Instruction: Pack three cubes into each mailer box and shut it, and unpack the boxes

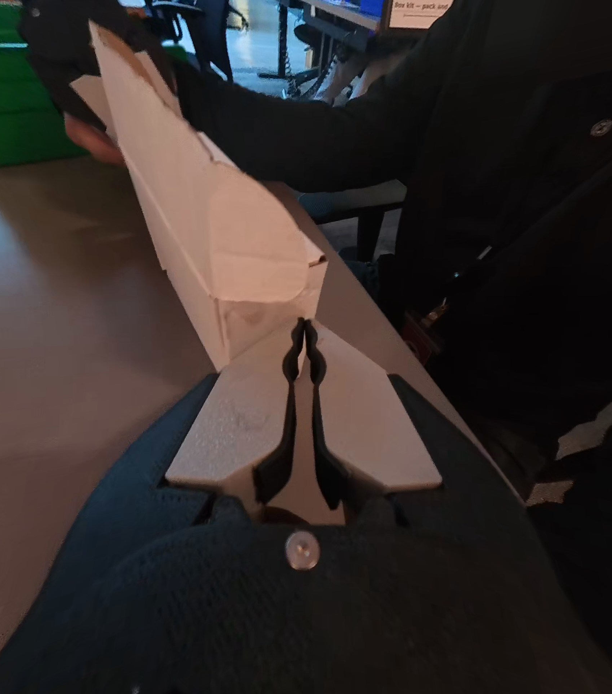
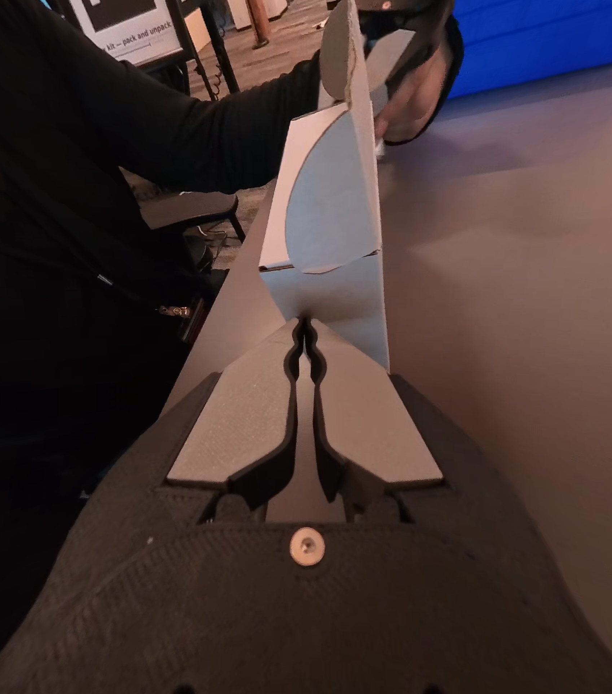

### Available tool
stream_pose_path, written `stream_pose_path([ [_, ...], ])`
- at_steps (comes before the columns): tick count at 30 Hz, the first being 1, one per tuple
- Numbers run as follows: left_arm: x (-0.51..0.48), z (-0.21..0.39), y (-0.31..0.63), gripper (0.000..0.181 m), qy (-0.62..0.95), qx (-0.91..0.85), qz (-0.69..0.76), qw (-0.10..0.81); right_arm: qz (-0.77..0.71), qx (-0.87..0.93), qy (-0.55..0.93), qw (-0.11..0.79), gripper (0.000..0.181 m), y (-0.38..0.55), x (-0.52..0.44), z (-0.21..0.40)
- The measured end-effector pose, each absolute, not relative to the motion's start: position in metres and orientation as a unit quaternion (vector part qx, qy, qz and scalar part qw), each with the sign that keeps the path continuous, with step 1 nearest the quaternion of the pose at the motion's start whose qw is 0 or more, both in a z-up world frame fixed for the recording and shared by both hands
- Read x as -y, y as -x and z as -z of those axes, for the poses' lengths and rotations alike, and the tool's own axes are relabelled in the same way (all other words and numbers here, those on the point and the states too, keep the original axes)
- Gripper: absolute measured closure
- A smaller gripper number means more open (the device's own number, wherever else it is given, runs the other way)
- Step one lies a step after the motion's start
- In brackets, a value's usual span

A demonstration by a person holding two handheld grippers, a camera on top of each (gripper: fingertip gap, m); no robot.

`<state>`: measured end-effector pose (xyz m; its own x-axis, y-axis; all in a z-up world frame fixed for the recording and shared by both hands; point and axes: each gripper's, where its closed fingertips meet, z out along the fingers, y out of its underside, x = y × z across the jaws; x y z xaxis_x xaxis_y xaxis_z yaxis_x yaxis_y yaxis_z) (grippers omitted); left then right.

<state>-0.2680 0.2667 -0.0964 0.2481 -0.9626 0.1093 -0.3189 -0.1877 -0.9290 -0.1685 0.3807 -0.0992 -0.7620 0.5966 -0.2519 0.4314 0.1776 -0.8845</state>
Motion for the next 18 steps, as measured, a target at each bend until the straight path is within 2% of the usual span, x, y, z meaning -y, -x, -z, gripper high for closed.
stream_pose_path([
  [4, -0.265, 0.093, 0.278, 0.181, 0.674, -0.456, 0.396, 0.426, -0.567, 0.753, 0.323, 0.080, 0.181, 0.161, -0.385, 0.090],
  [9, -0.282, 0.072, 0.298, 0.159, 0.667, -0.402, 0.367, 0.508, -0.647, 0.681, 0.315, 0.137, 0.181, 0.162, -0.409, 0.049],
  [12, -0.293, 0.062, 0.302, 0.152, 0.660, -0.384, 0.347, 0.544, -0.679, 0.634, 0.332, 0.167, 0.151, 0.172, -0.421, 0.033],
  [16, -0.294, 0.049, 0.296, 0.150, 0.634, -0.386, 0.357, 0.567, -0.676, 0.639, 0.317, 0.184, 0.148, 0.182, -0.413, 0.035],
  [18, -0.292, 0.044, 0.292, 0.150, 0.623, -0.392, 0.359, 0.574, -0.677, 0.648, 0.301, 0.175, 0.141, 0.185, -0.405, 0.038],
])
